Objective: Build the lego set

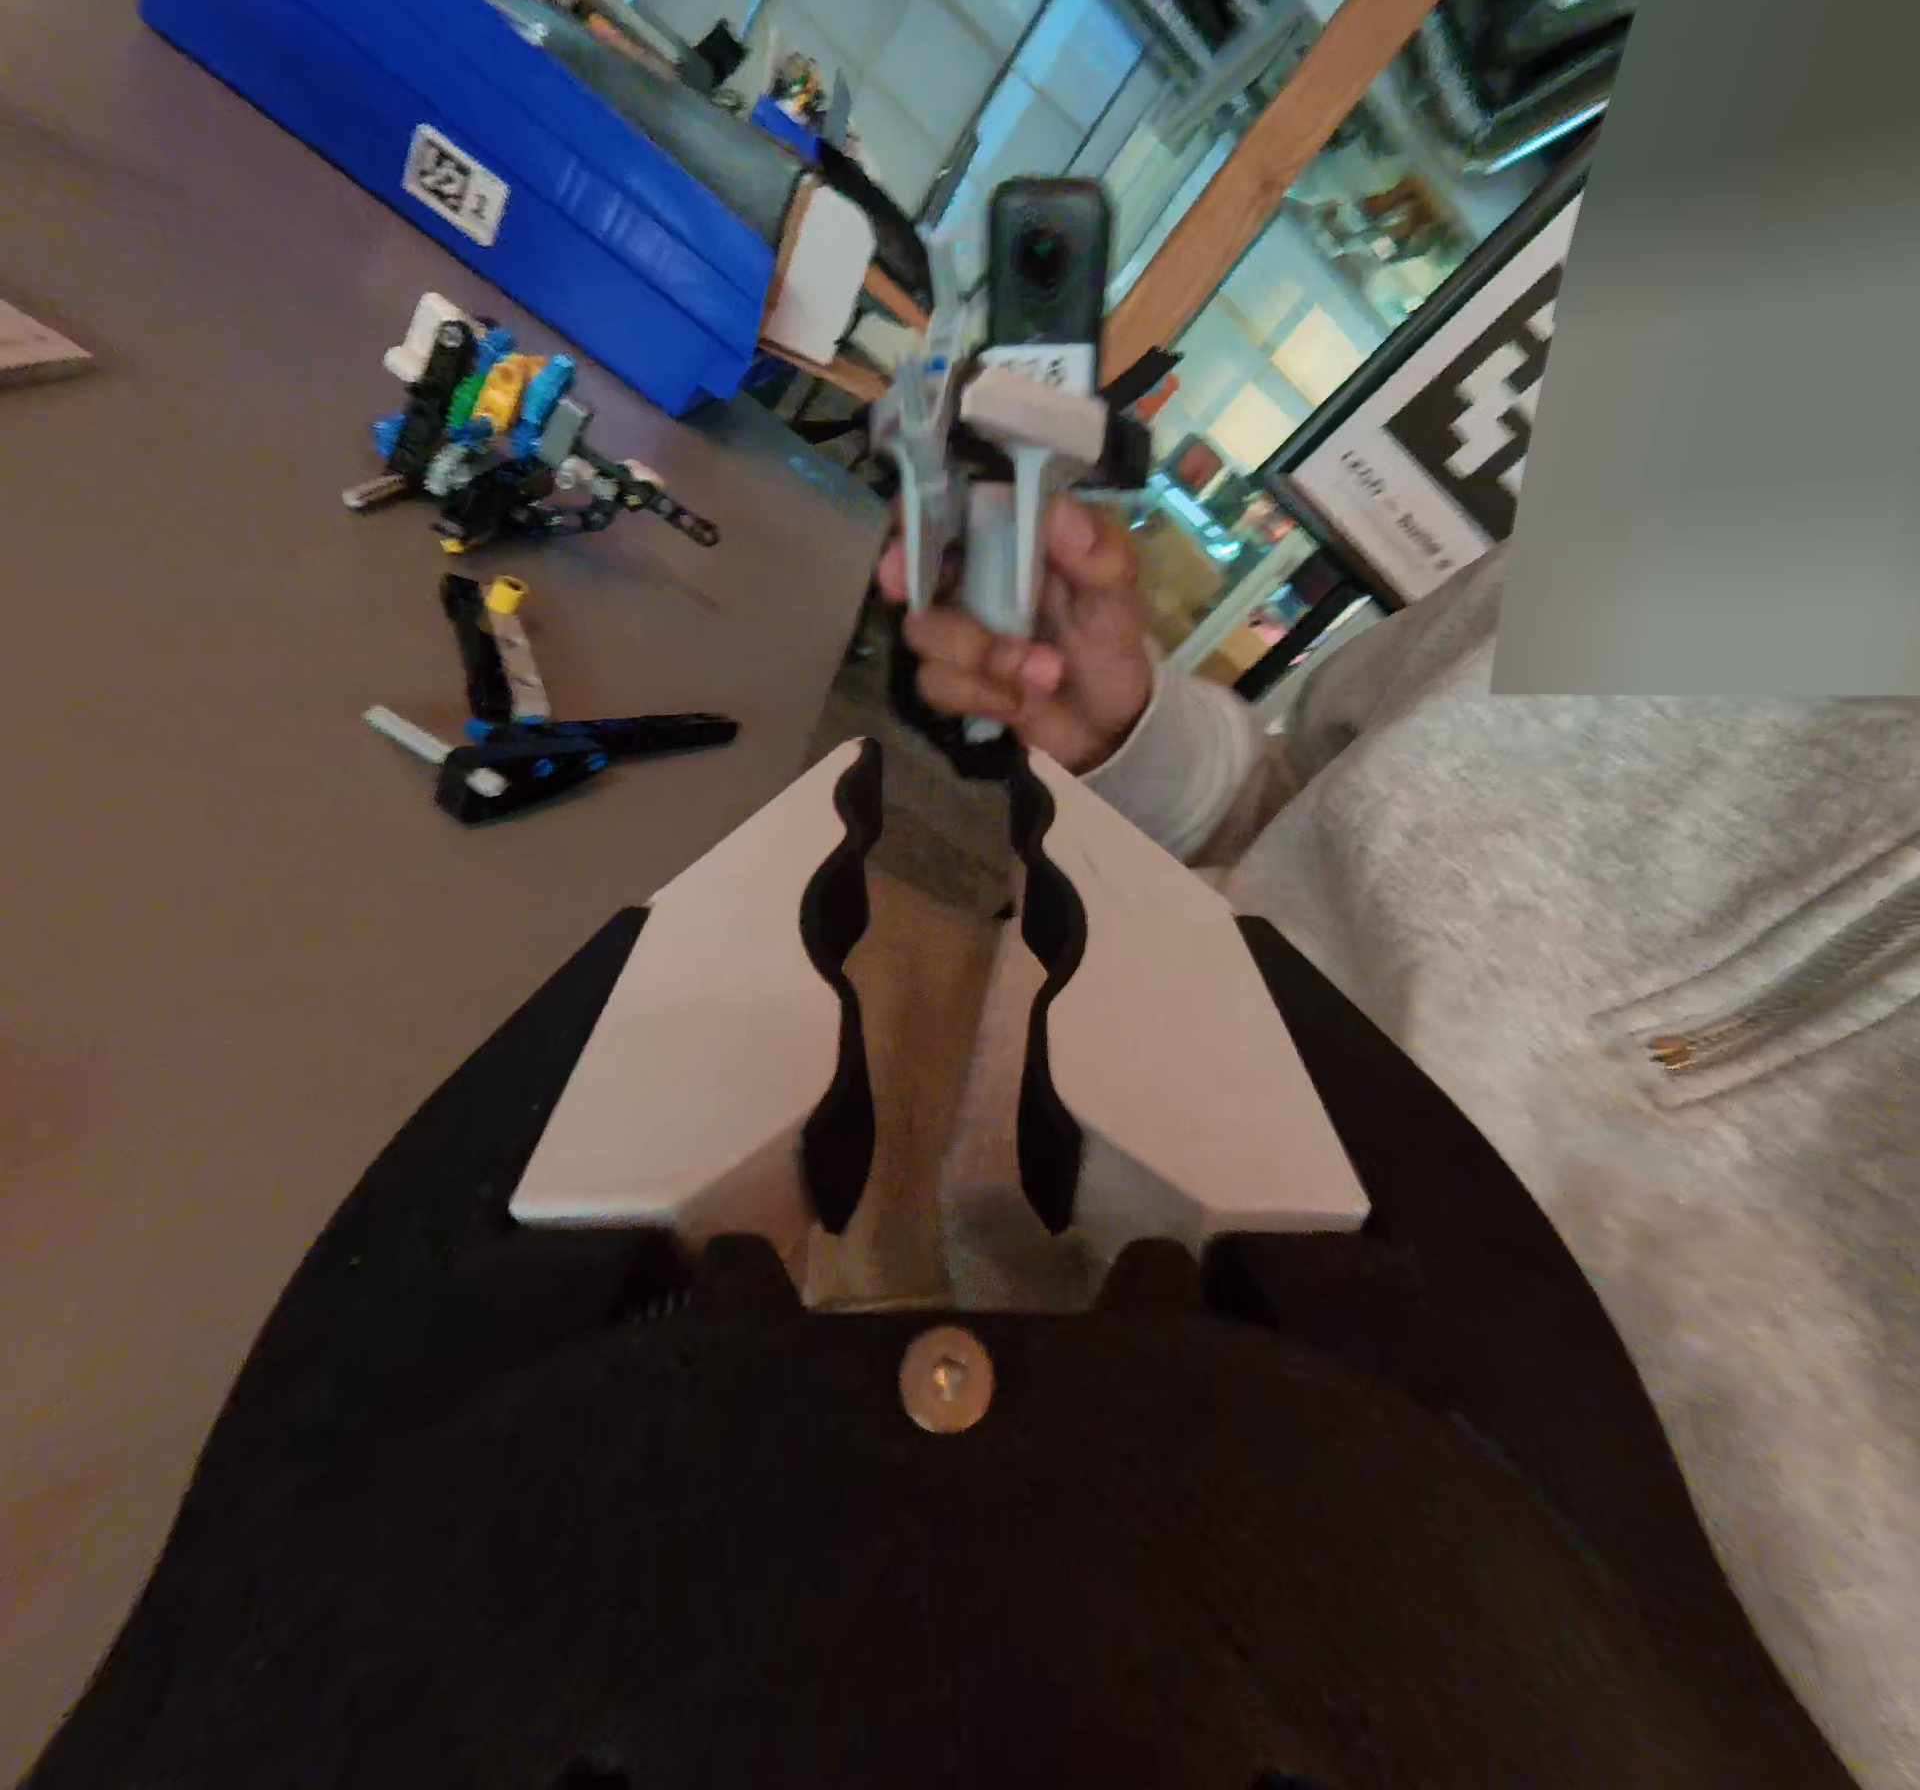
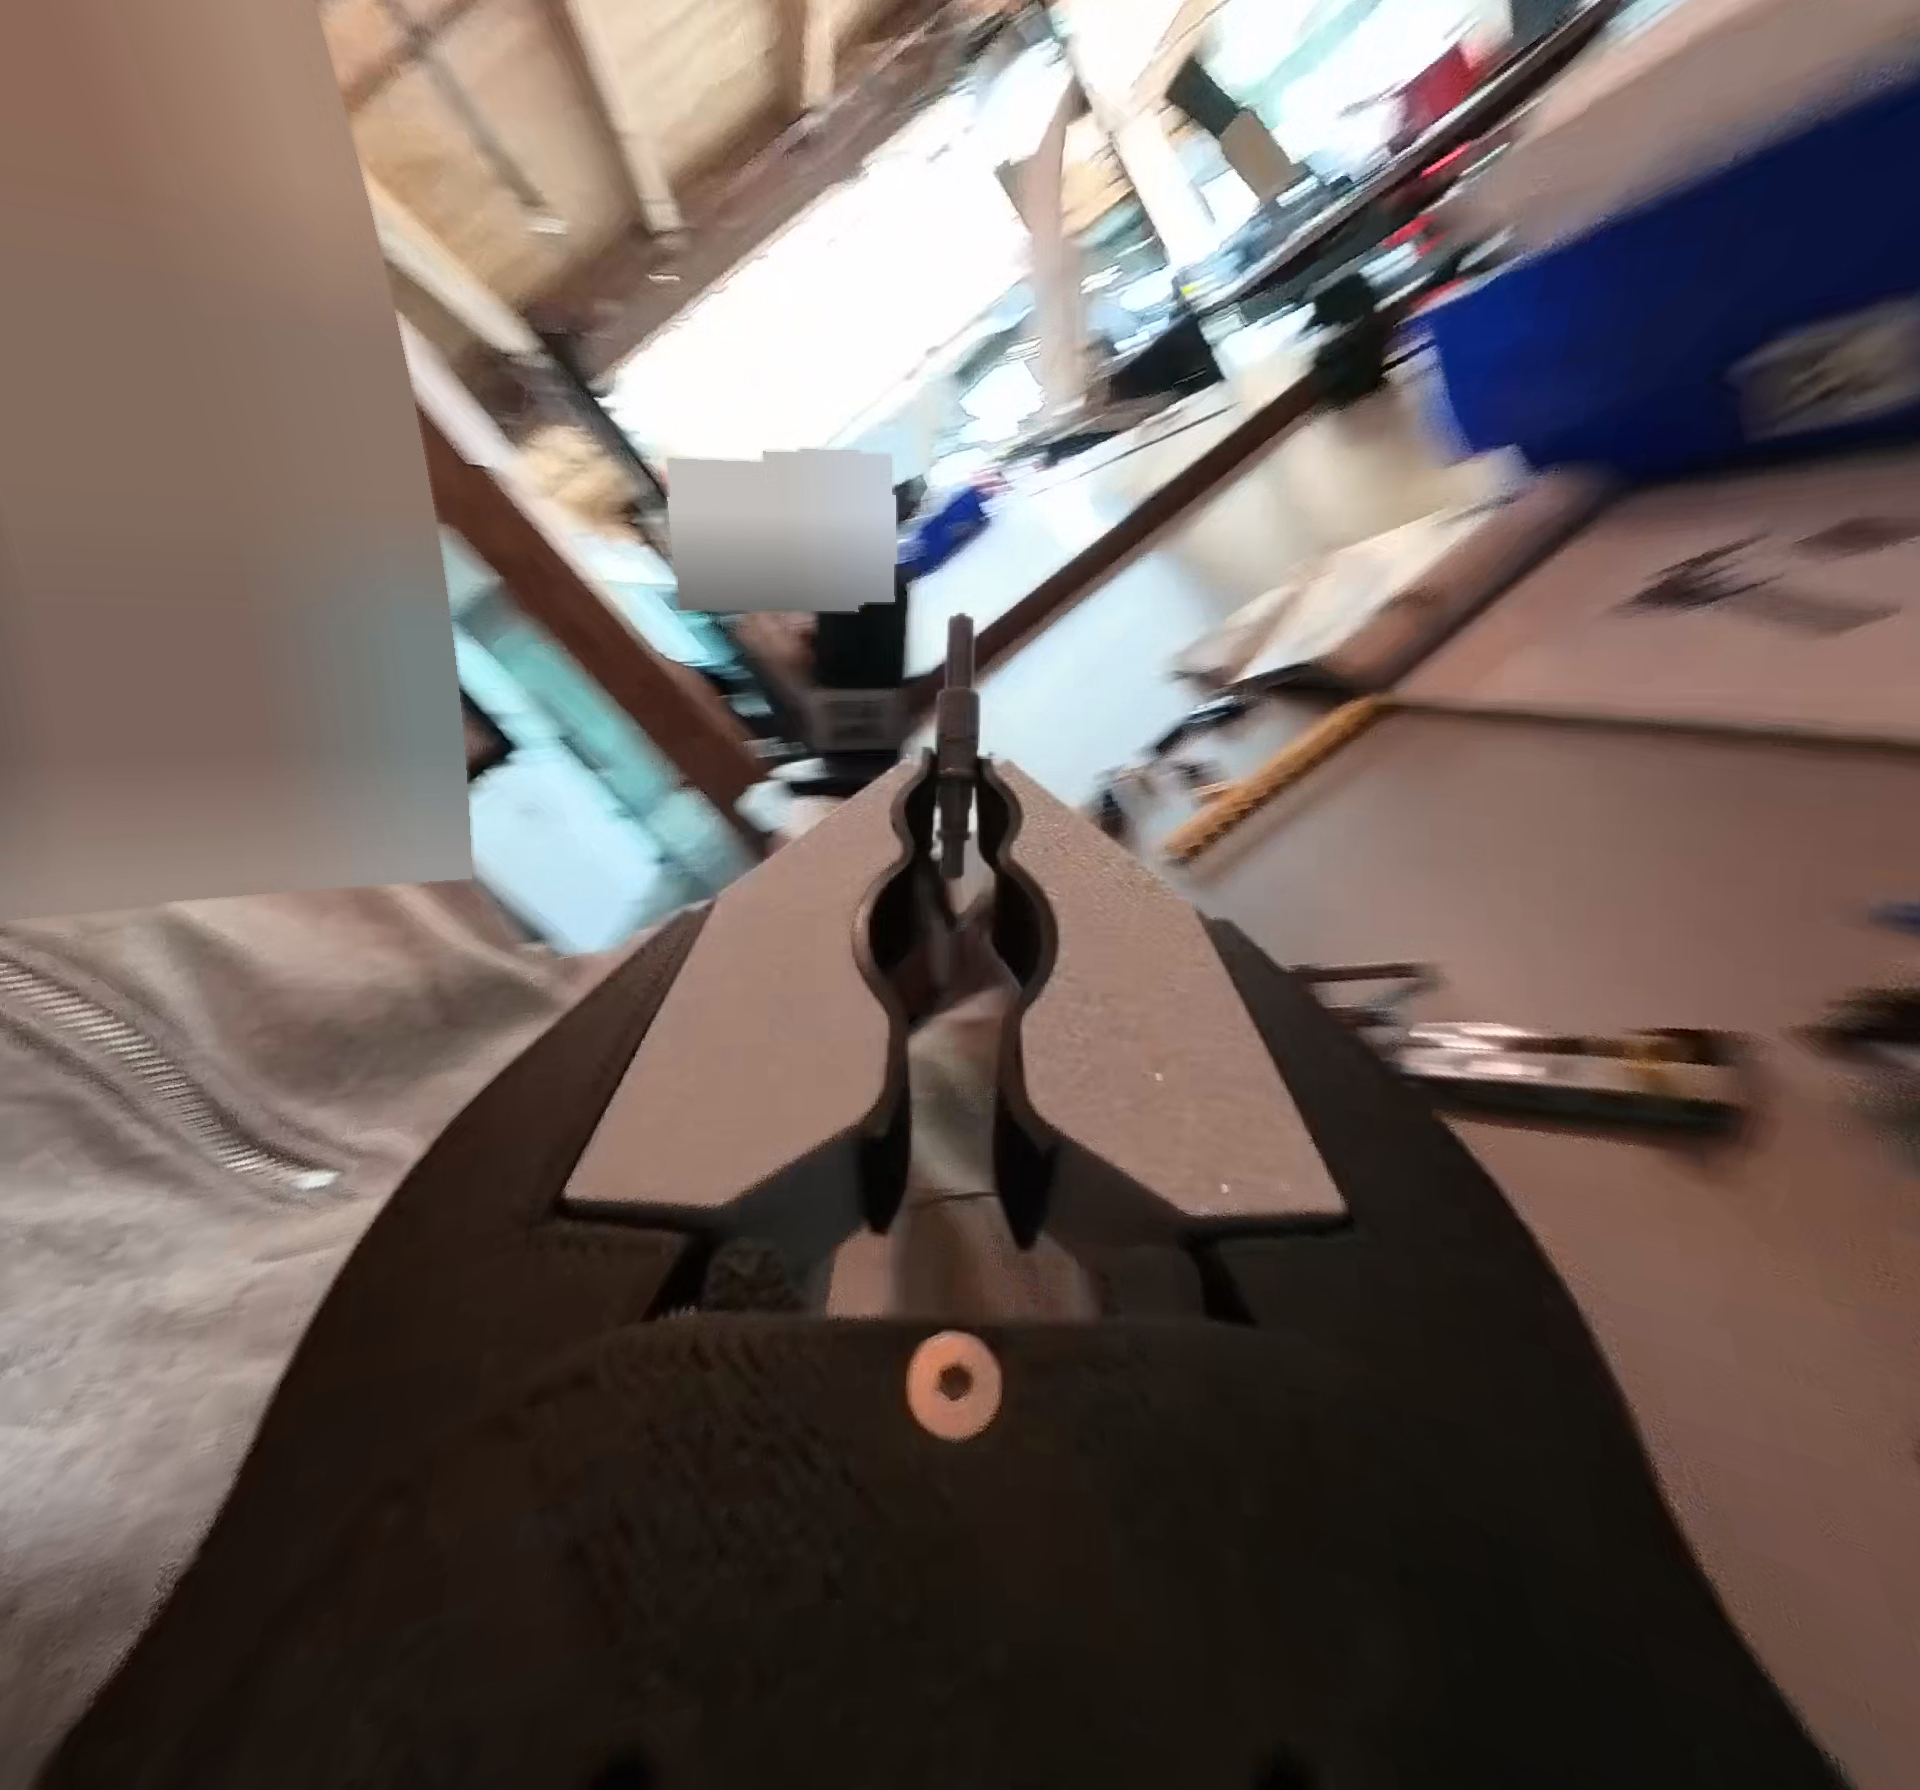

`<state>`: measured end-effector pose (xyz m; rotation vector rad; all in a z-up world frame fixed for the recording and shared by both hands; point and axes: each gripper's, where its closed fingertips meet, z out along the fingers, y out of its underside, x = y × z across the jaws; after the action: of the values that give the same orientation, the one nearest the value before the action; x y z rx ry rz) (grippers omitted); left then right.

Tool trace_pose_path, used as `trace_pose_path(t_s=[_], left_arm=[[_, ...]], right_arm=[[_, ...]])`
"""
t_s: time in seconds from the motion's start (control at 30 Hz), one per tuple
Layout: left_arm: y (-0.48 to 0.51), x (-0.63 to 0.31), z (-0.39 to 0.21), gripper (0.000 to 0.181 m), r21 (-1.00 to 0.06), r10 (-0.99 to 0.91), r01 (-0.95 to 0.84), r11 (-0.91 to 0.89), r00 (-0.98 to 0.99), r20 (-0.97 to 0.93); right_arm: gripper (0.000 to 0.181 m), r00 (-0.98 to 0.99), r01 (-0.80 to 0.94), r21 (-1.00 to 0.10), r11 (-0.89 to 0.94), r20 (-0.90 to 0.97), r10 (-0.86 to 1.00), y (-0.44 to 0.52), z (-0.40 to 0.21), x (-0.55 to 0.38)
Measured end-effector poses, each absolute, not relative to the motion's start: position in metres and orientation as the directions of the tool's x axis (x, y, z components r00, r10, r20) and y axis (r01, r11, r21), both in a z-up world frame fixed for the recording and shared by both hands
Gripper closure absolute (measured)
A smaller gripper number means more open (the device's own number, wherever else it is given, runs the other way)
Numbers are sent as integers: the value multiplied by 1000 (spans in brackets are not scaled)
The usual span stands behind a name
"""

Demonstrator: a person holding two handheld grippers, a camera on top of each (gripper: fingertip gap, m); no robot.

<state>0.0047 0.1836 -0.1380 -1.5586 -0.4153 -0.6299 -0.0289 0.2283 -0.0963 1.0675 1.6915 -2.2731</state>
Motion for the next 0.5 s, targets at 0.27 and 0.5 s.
trace_pose_path(t_s=[0.27,0.5], left_arm=[[198,-32,-173,147,-854,205,442,-274,894,397],[213,-49,-196,132,-818,239,368,-443,927,288]], right_arm=[[176,-726,340,-928,-149,-360,586,255,-112,-40],[176,-722,396,-916,-63,-353,595,253,-131,-37]])
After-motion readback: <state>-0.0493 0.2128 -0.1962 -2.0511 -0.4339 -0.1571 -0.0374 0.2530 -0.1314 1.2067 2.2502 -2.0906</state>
